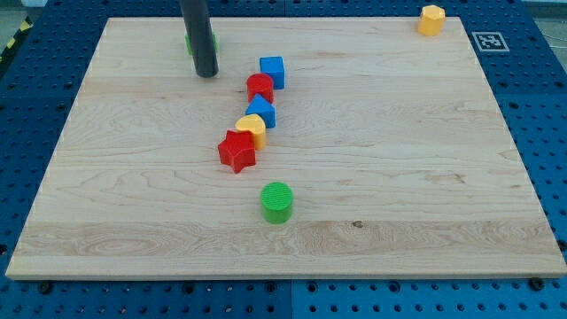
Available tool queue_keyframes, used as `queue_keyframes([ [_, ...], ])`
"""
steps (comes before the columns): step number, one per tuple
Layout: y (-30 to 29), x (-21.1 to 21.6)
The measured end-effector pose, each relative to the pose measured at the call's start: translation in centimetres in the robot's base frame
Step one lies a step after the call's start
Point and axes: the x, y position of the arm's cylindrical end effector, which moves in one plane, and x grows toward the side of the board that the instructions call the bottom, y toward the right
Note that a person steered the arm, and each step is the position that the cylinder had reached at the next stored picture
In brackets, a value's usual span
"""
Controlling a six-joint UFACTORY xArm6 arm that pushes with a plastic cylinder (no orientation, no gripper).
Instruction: Move the blue cube a little bit right
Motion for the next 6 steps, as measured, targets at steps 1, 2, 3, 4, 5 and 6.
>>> queue_keyframes([
  [1, 0.6, 1.1],
  [2, 1.8, 1.4],
  [3, 3.6, 1.4],
  [4, 5.2, 1.4],
  [5, 6.4, 1.4],
  [6, 7.5, 1.4],
])
